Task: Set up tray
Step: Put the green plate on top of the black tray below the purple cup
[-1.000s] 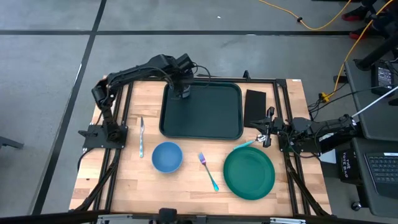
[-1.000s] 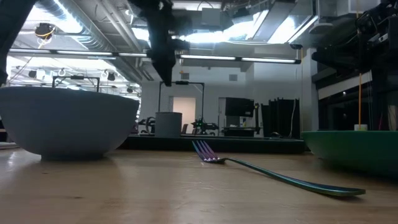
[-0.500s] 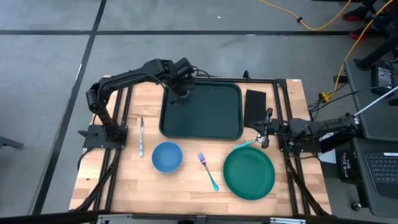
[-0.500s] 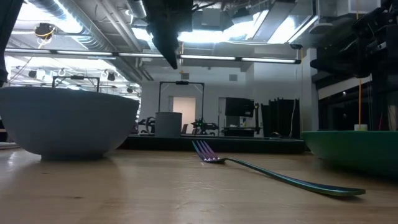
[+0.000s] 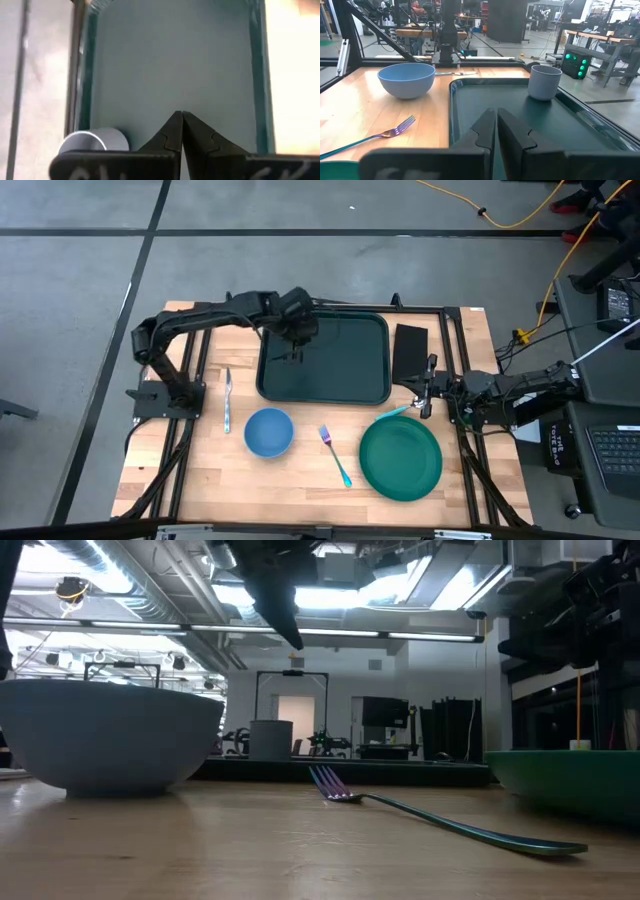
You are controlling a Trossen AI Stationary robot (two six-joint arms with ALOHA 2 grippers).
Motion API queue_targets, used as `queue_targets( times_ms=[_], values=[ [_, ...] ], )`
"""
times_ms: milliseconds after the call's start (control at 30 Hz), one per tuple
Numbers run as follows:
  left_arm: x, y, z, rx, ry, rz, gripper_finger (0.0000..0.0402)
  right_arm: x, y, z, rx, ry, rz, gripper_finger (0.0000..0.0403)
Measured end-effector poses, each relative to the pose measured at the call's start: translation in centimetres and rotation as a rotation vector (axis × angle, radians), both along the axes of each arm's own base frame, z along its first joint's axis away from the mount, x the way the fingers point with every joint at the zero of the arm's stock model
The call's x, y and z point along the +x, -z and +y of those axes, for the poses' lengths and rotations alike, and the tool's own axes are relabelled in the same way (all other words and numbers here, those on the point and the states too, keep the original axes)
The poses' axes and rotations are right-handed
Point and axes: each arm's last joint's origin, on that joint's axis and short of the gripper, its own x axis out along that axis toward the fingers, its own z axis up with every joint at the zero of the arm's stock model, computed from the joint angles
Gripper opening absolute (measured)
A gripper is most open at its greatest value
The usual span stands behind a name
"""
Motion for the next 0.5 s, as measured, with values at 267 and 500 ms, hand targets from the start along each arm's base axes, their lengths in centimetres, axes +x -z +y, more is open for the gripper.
queue_targets(
  times_ms=[267, 500],
  values=[
    [-3.2, 2.5, -3.2, -0.012, -0.029, -0.189, 0.0002, 0.0, 0.0, 0.0, 0.019, 0.011, -0.001, 0.0024],
    [-6.5, 4.8, -5.9, -0.006, -0.006, -0.432, 0.0003, -0.3, -2.0, -0.1, 0.073, 0.043, 0.084, 0.0009]
  ],
)
